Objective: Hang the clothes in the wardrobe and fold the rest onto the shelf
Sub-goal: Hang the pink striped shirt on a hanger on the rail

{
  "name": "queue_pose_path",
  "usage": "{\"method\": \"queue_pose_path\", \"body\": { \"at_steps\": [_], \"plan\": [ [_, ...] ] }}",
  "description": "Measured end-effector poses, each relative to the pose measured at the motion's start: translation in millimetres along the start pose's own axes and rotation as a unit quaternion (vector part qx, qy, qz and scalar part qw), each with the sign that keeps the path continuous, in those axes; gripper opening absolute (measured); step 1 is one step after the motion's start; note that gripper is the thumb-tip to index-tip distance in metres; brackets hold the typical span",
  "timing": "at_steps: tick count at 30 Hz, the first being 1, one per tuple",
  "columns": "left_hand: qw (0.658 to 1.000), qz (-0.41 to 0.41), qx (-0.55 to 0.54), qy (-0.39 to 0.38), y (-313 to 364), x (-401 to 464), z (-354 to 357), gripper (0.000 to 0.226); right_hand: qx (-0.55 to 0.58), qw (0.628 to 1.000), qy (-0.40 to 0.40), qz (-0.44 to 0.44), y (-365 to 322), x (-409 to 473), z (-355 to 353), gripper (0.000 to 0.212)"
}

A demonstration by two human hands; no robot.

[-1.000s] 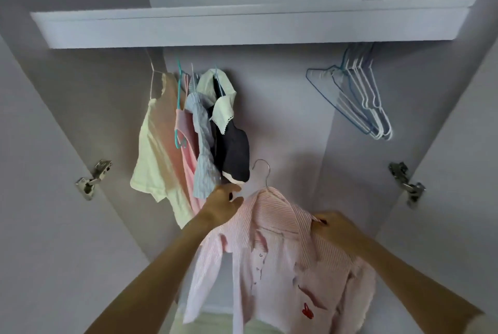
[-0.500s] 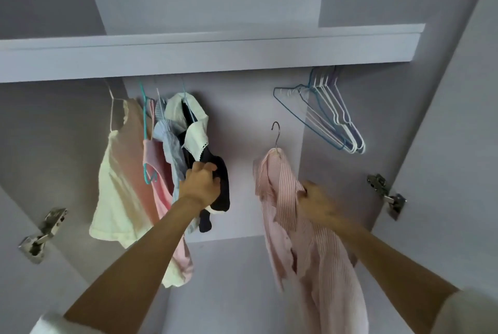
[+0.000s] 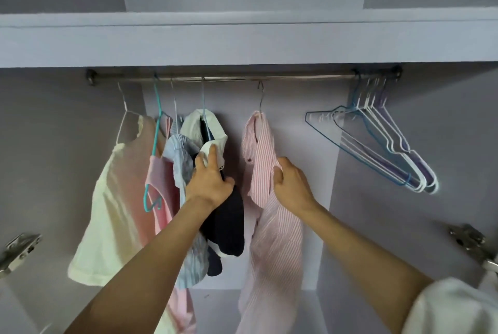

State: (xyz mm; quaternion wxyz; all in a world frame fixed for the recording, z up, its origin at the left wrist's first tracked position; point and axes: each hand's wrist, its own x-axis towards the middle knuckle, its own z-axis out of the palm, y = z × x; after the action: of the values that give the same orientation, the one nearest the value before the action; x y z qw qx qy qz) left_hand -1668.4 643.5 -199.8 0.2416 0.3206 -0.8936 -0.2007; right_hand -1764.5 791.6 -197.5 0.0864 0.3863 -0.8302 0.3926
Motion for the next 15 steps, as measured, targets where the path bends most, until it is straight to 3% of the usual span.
{"method": "queue_pose_path", "body": {
  "at_steps": [5, 15],
  "plan": [
    [0.999, 0.021, -0.032, 0.024, -9.8, -2.4, 7.2, 0.076, 0.015, 0.998, 0.037, -0.055, -26.3, 39.2, 22.1, 0.026],
    [0.996, 0.001, -0.088, -0.003, -17.1, -6.9, -4.7, 0.07, -0.024, 0.999, -0.023, 0.02, -45.1, 63.0, 47.7, 0.028]
  ]
}}
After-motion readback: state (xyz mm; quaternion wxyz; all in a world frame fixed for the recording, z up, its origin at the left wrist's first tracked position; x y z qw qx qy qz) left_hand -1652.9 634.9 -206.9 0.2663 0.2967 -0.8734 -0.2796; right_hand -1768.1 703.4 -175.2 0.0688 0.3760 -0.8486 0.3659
